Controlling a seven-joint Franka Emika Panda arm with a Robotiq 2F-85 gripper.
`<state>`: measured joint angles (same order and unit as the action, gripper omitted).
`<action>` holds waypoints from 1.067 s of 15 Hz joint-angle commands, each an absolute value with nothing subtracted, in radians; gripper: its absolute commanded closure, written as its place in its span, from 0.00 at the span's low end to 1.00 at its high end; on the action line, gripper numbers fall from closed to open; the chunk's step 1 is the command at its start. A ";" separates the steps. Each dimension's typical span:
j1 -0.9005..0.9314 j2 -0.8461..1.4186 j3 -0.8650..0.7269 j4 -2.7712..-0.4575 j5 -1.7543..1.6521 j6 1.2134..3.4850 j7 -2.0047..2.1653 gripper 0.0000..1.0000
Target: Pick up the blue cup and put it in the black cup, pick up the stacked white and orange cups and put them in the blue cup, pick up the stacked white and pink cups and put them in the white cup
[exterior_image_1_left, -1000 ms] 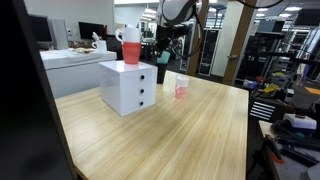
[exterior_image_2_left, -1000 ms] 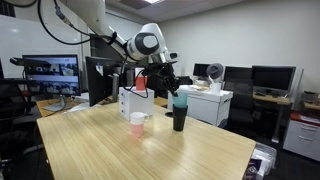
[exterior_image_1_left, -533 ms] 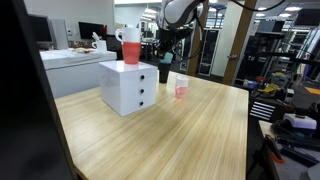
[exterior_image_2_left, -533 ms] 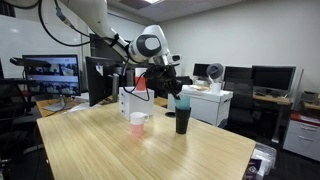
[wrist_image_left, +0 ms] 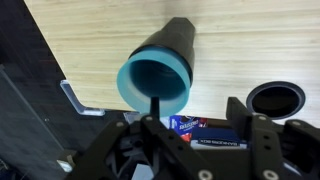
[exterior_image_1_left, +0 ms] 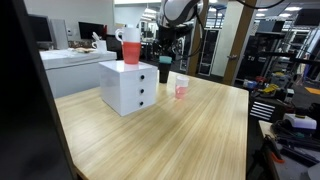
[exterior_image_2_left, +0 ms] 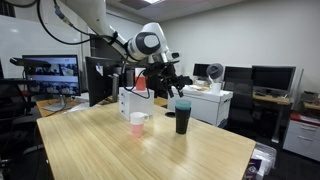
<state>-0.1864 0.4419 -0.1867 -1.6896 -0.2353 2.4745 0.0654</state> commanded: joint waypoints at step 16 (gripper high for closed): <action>-0.088 0.103 -0.072 -1.798 -0.206 2.336 -0.164 0.00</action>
<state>-0.0987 0.1520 -0.0910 -1.7470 -0.2358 2.3264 -0.1004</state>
